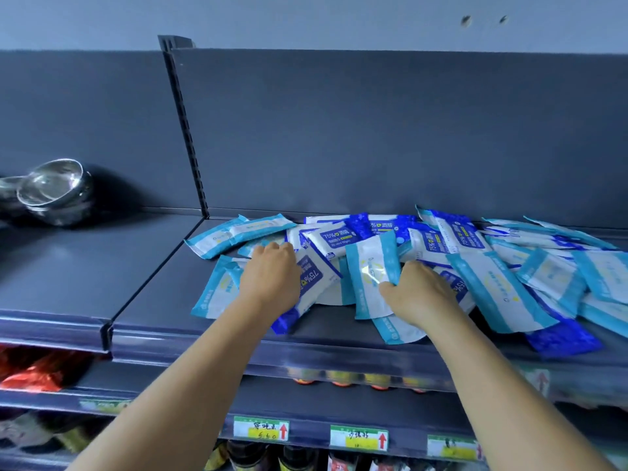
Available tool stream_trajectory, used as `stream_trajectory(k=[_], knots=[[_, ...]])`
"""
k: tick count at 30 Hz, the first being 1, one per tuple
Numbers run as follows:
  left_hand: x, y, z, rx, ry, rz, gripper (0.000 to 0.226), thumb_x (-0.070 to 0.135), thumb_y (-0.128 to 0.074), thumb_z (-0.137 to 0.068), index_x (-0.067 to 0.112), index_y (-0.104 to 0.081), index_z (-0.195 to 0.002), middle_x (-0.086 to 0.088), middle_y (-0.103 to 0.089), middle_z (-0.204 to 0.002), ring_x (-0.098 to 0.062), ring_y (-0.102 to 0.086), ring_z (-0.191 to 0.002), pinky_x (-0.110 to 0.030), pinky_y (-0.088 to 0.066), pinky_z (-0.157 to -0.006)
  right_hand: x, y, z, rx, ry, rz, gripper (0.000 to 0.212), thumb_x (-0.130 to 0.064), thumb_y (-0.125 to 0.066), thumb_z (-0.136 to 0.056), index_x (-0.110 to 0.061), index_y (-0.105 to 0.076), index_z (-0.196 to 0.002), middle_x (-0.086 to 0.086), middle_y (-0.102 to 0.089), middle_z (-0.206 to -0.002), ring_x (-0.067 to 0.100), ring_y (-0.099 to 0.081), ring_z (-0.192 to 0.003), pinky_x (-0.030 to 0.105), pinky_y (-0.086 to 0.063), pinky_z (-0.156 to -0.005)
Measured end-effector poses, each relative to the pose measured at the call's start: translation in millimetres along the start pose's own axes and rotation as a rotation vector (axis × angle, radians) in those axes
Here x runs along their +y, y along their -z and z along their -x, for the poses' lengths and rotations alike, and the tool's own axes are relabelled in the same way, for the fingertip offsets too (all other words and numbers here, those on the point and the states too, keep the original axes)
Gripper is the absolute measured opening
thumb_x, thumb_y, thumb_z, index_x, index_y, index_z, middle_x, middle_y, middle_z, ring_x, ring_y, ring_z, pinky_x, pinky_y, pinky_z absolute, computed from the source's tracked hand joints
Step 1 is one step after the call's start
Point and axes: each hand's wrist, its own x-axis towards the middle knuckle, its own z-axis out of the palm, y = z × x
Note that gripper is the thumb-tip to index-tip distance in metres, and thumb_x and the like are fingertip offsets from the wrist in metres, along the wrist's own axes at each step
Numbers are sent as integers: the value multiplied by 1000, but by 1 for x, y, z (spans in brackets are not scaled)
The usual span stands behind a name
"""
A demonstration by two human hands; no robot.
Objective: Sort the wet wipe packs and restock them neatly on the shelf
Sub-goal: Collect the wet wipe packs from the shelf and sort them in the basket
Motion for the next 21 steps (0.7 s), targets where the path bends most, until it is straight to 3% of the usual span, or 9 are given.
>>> stream_trajectory(k=[3,5,9,13,17,19,21], knots=[[-9,1,-2,9,97,-63,26,20,-41,-94,7,-45,-117,-15,-52,-122,-33,-47,-113,-34,-36,-92,-3,2,2,-17,-23,52,41,-38,-52,-91,-8,-53,-120,13,-55,-125,34,-54,-112,34,-42,-85],[-18,0,-2,-32,170,23,28,24,-42,-94,9,-42,-117,-17,-53,-123,-35,-47,-114,-37,-38,-91,-6,3,4,-35,-38,59,37,-38,-54,-90,-11,-56,-114,10,-59,-118,32,-56,-106,32,-40,-80],[-23,-3,3,-18,130,128,30,32,-42,-96,9,-45,-114,-14,-57,-120,-34,-45,-112,-37,-36,-87,-15,2,10,-2,-84,-64,30,-32,-58,-89,-11,-53,-110,9,-58,-115,28,-50,-88,28,-35,-69],[-25,-5,9,38,192,525,29,27,-53,-93,8,-46,-114,-12,-52,-121,-33,-51,-106,-37,-39,-81,-26,-7,16,145,-50,-345,25,-24,-61,-89,-13,-44,-102,5,-59,-107,21,-47,-80,25,-30,-53],[-31,-3,10,-26,215,803,57,18,-65,-85,12,-37,-134,-9,-51,-129,-28,-53,-112,-33,-44,-83,-33,-12,19,185,-70,-566,30,-19,-64,-86,-12,-52,-113,2,-63,-111,16,-54,-84,24,-38,-58],[-35,-2,8,-89,213,810,47,15,-65,-83,12,-45,-125,-7,-56,-123,-26,-56,-107,-31,-45,-77,-33,-14,19,141,-85,-556,26,-18,-64,-87,-11,-58,-112,4,-64,-109,17,-56,-82,22,-38,-52],[-40,-2,8,-86,205,849,33,11,-61,-83,14,-50,-114,-2,-61,-112,-24,-59,-101,-31,-47,-74,-32,-13,21,139,-82,-583,24,-15,-63,-86,-13,-60,-109,5,-64,-110,21,-58,-87,24,-42,-59]])
